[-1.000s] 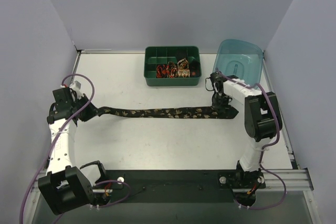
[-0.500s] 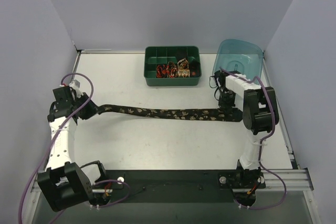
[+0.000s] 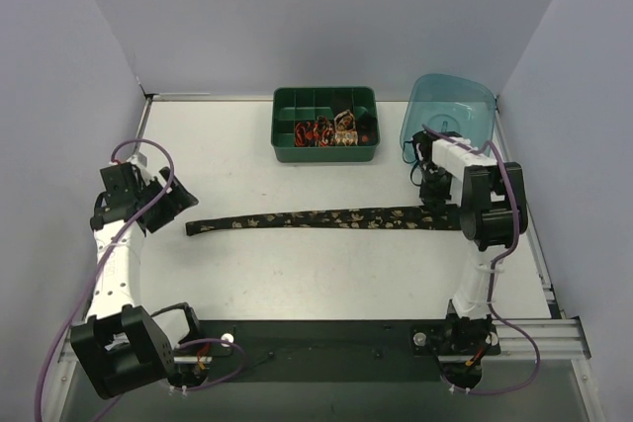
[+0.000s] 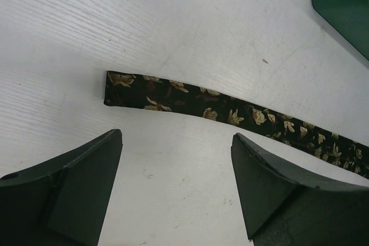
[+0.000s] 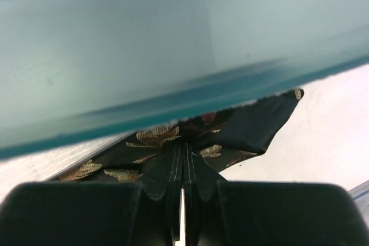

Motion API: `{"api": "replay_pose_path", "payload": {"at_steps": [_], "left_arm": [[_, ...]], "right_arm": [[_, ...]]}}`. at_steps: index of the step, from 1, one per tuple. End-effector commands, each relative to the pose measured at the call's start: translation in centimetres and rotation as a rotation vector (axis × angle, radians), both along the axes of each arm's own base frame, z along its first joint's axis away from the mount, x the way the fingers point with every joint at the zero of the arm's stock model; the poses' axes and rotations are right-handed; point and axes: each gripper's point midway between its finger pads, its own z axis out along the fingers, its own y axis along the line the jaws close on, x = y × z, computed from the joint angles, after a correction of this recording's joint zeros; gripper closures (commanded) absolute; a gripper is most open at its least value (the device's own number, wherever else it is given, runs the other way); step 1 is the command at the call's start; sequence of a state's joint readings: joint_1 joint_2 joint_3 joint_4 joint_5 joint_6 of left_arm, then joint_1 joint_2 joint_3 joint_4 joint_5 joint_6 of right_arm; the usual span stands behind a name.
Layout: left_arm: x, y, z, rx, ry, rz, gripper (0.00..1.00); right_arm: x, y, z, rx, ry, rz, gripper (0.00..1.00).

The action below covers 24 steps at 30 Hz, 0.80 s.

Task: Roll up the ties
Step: Move the tie to the center of the board, then flatten out the tie at the center of the board.

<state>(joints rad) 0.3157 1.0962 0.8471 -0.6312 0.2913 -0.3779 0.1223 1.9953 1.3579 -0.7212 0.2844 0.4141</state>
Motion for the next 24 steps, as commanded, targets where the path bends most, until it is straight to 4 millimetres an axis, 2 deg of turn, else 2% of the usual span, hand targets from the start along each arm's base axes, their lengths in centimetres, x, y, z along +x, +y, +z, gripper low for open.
{"api": "replay_pose_path", "payload": {"at_steps": [1, 3, 4, 5, 6, 7, 8, 9, 10, 11, 13, 14, 15, 17, 18, 24], "left_arm": [[1.3, 0.2, 3.0, 0.046, -0.120, -0.002, 0.14], [1.3, -0.3, 2.8, 0.039, -0.121, -0.011, 0.14], [1.5, -0.6, 2.9, 0.038, -0.133, -0.019, 0.14], [1.7, -1.5, 2.8, 0.032, -0.135, -0.046, 0.14], [1.9, -2.0, 2.6, 0.023, -0.132, -0.052, 0.14], [2.2, -2.5, 2.6, 0.024, -0.141, -0.069, 0.14], [2.5, -3.6, 2.6, 0.021, -0.140, -0.100, 0.14], [2.7, -4.3, 2.3, 0.016, -0.129, -0.117, 0.14], [3.3, -4.7, 2.9, 0.021, -0.144, -0.129, 0.14], [3.6, -6.1, 3.0, 0.021, -0.146, -0.172, 0.14], [4.4, -7.1, 3.0, 0.027, -0.136, -0.192, 0.14], [5.1, -7.5, 4.0, 0.034, -0.158, -0.202, 0.14], [5.2, -9.3, 3.8, 0.036, -0.146, -0.254, 0.14], [6.0, -10.3, 5.0, 0.048, -0.166, -0.280, 0.14], [6.1, -11.3, 4.6, 0.049, -0.151, -0.308, 0.14], [6.8, -13.0, 5.2, 0.057, -0.159, -0.337, 0.14]], "right_arm": [[-0.1, 0.2, 3.1, -0.020, -0.056, 0.044, 1.00], [0.7, 1.4, 4.8, 0.026, -0.148, 0.070, 0.96], [0.7, 1.7, 5.3, 0.044, -0.176, 0.077, 0.79], [0.5, 2.1, 6.0, 0.068, -0.214, 0.086, 0.72], [1.0, 3.2, 5.8, 0.133, -0.258, 0.096, 0.66], [1.0, 3.6, 5.8, 0.169, -0.281, 0.093, 0.51], [0.1, 3.9, 5.5, 0.207, -0.285, 0.092, 0.45], [0.4, 4.9, 5.2, 0.292, -0.307, 0.087, 0.40], [0.3, 5.2, 5.0, 0.329, -0.314, 0.076, 0.34], [0.0, 5.8, 4.7, 0.374, -0.317, 0.067, 0.32], [-0.6, 6.2, 3.7, 0.410, -0.295, 0.054, 0.31], [-0.8, 6.2, 3.2, 0.410, -0.280, 0.052, 0.31], [-1.3, 6.1, 2.6, 0.408, -0.265, 0.042, 0.31], [-1.5, 6.1, 1.8, 0.422, -0.247, 0.028, 0.31], [-1.7, 6.0, 1.3, 0.427, -0.241, 0.016, 0.31], [-1.4, 5.5, 0.5, 0.483, -0.252, -0.033, 0.39]]}}
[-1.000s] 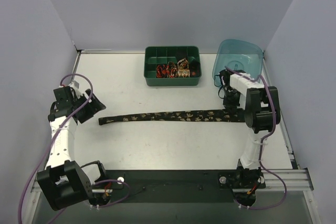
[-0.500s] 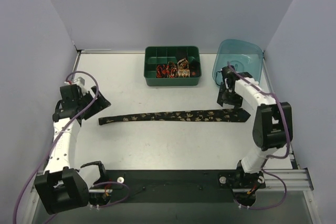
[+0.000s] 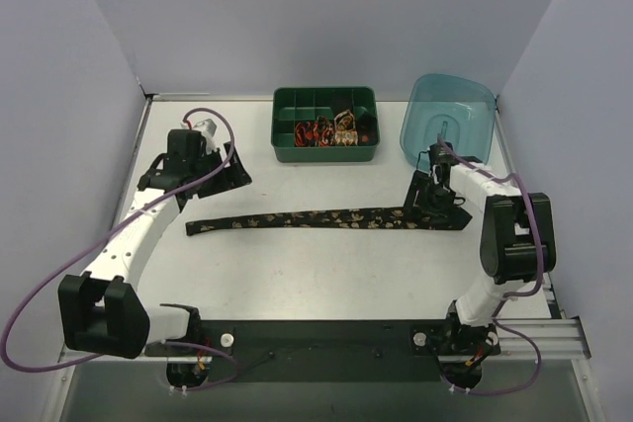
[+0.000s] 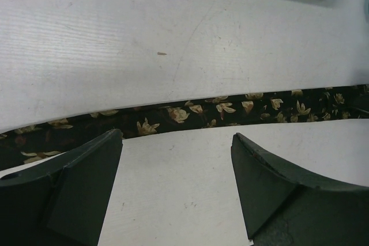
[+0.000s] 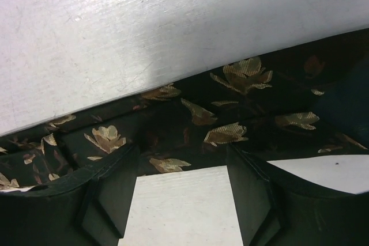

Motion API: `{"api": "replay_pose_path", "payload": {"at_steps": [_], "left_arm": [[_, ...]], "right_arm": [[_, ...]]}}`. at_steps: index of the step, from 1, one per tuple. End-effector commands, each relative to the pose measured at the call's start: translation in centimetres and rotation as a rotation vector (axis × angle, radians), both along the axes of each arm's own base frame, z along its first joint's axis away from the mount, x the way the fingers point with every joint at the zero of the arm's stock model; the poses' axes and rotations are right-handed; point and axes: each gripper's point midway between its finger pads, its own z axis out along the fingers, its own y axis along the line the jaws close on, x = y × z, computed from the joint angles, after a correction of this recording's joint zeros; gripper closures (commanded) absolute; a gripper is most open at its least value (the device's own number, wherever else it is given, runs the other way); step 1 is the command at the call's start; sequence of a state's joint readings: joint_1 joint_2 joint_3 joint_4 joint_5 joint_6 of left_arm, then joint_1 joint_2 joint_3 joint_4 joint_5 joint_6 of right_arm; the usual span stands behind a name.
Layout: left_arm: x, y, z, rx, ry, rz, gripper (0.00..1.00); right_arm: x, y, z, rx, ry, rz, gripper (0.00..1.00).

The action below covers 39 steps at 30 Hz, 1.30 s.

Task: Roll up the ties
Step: Flatten out the tie at the center of the board.

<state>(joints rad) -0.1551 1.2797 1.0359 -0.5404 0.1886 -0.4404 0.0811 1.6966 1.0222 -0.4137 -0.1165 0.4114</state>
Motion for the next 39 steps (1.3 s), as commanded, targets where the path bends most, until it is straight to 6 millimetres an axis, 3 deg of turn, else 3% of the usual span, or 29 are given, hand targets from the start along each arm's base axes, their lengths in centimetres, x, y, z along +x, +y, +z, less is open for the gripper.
{"api": "replay_pose_path", "payload": {"at_steps": [1, 12, 17, 20, 26, 27, 29, 39], "left_arm": [[1.8, -0.5, 2.3, 0.000, -0.083, 0.017, 0.14], [1.7, -0.4, 1.6, 0.010, -0.066, 0.025, 0.14], [1.7, -0.1, 1.7, 0.021, -0.067, 0.032, 0.14], [1.7, 0.0, 1.6, 0.029, -0.065, 0.038, 0.14], [1.6, 0.3, 1.4, 0.044, -0.061, 0.046, 0.14], [1.6, 0.4, 1.4, 0.046, -0.059, 0.048, 0.14], [1.6, 0.4, 1.3, 0.047, -0.060, 0.049, 0.14], [1.5, 0.3, 0.5, 0.046, -0.045, 0.047, 0.14]], "right_arm": [[0.4, -0.1, 0.2, 0.072, -0.022, -0.048, 0.39], [1.8, -0.6, -1.0, 0.179, -0.027, -0.136, 0.45], [1.2, -0.6, -2.0, 0.178, 0.021, -0.142, 0.50], [0.9, -0.5, -2.5, 0.178, 0.036, -0.141, 0.57], [0.8, -0.5, -2.8, 0.175, 0.047, -0.141, 0.87], [0.9, -0.5, -2.7, 0.176, 0.044, -0.141, 0.95], [1.0, -0.4, -2.4, 0.178, 0.032, -0.140, 1.00], [2.1, -0.2, 1.9, 0.203, -0.093, -0.132, 1.00]]}}
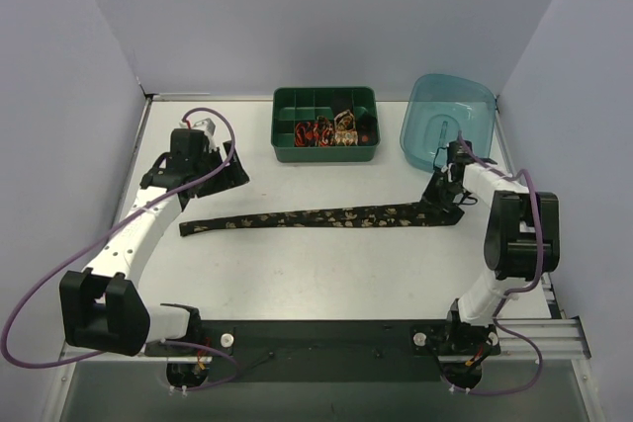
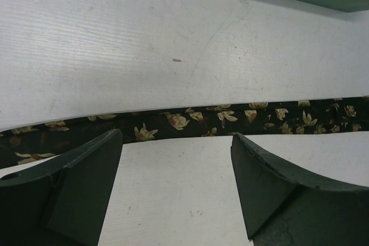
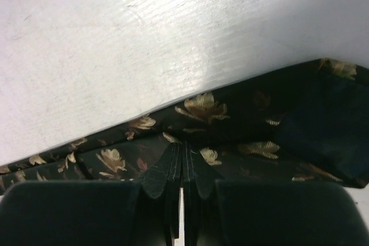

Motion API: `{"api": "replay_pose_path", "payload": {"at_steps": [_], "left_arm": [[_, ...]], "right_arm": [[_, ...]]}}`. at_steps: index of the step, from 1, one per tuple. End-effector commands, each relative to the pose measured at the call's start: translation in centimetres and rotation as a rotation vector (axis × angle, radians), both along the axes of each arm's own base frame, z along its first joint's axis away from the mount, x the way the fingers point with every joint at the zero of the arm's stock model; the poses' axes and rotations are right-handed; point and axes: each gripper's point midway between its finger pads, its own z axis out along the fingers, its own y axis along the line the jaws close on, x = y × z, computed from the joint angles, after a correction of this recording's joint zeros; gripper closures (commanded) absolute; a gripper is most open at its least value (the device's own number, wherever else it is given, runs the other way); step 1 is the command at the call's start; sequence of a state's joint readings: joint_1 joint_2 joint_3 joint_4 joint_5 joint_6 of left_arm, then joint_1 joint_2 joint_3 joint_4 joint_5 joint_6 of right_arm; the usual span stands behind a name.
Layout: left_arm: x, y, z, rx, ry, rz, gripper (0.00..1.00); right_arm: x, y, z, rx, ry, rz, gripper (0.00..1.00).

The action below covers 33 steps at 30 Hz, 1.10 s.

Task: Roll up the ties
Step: Flatten out the tie at the center of the board.

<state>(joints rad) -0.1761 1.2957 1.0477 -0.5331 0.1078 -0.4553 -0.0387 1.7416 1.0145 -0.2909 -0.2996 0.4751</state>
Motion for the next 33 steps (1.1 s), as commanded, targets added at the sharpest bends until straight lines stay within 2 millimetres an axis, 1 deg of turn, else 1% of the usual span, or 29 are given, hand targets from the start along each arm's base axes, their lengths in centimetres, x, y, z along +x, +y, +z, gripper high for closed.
{"api": "replay_pose_path", "payload": {"at_steps": [1, 4, 7, 10, 11, 14, 20, 22, 25, 29, 33], "left_arm": [[0.9, -0.2, 0.6, 0.002, -0.035, -0.002, 0.14], [0.8, -0.1, 0.3, 0.005, -0.028, -0.001, 0.14], [0.7, -0.1, 0.1, 0.007, -0.027, -0.001, 0.14], [0.7, -0.1, -0.3, 0.005, -0.020, -0.002, 0.14], [0.8, -0.2, -0.2, 0.004, -0.023, -0.003, 0.14], [0.6, -0.2, -0.3, 0.005, -0.024, -0.004, 0.14], [0.6, -0.2, -0.4, 0.005, -0.022, -0.004, 0.14], [0.6, -0.1, -0.4, 0.006, -0.024, -0.003, 0.14], [0.6, -0.1, -0.4, 0.004, -0.026, -0.001, 0.14], [0.5, -0.2, -0.5, 0.000, -0.024, -0.004, 0.14], [0.5, -0.2, -0.4, 0.000, -0.026, -0.005, 0.14]], "right_arm": [[-0.4, 0.3, 3.1, 0.013, -0.050, -0.004, 1.00], [-0.3, 0.4, 3.9, 0.018, -0.071, -0.005, 1.00], [-0.5, 0.2, 4.2, 0.009, -0.073, -0.005, 1.00], [-0.8, -0.7, 3.7, -0.027, -0.065, -0.023, 1.00], [-1.0, -1.4, 3.5, -0.042, -0.060, -0.042, 1.00], [-1.3, -2.5, 3.3, -0.058, -0.055, -0.072, 1.00], [-1.4, -3.6, 4.8, -0.081, -0.109, -0.101, 1.00], [-1.4, -4.2, 5.4, -0.095, -0.130, -0.119, 1.00], [-1.5, -5.3, 5.7, -0.112, -0.141, -0.145, 1.00], [-2.1, -6.4, 5.2, -0.142, -0.121, -0.175, 1.00], [-2.7, -7.7, 4.2, -0.169, -0.079, -0.216, 1.00]]}}
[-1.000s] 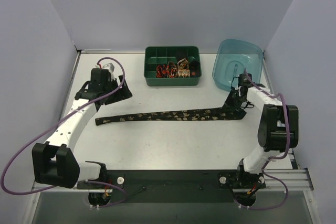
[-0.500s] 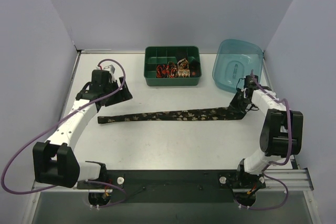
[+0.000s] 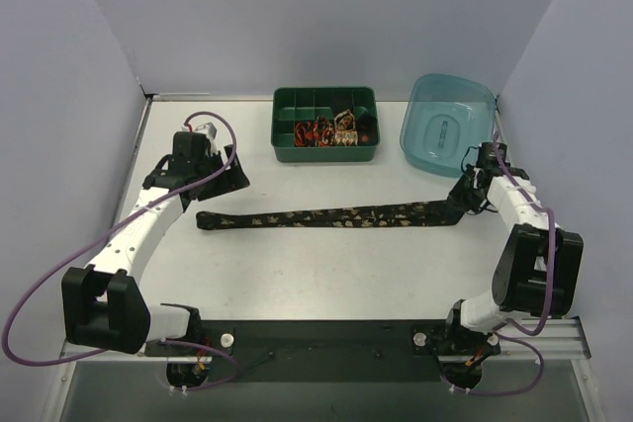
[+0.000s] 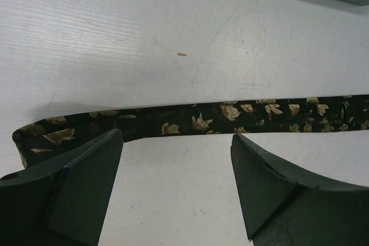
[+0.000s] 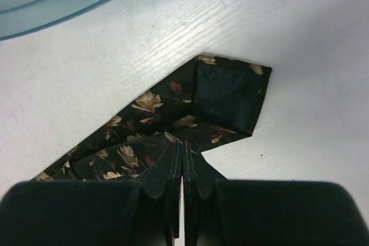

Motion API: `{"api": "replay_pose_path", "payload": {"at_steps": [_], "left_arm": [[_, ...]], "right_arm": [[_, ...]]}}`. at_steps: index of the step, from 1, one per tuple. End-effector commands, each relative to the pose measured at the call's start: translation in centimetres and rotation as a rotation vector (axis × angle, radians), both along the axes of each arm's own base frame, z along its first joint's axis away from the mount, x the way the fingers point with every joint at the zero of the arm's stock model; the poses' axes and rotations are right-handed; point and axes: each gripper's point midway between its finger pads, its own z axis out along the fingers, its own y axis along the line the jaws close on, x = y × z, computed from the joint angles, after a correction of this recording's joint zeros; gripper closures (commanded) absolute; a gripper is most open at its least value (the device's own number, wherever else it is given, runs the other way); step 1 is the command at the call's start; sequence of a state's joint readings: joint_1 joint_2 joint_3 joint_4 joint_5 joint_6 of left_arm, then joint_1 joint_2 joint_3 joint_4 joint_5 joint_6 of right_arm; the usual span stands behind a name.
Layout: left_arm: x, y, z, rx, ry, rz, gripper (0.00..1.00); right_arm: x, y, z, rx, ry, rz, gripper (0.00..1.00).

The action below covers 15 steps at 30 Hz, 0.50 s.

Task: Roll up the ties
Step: Flatten out the tie at the center of the board.

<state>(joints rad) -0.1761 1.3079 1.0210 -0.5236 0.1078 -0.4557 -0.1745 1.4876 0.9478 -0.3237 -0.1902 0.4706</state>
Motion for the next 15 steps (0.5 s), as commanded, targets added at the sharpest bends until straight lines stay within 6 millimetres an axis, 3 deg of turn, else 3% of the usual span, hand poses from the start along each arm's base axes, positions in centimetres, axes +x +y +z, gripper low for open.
{"api": "replay_pose_path", "payload": {"at_steps": [1, 15], "left_arm": [[0.8, -0.3, 1.1, -0.006, -0.058, -0.007, 0.14], [0.6, -0.3, 1.3, -0.009, -0.065, -0.014, 0.14]], "right_arm": [[-1.5, -1.6, -1.0, -0.046, 0.070, -0.053, 1.00], [-0.9, -3.9, -1.8, -0.092, 0.094, -0.129, 1.00]]}}
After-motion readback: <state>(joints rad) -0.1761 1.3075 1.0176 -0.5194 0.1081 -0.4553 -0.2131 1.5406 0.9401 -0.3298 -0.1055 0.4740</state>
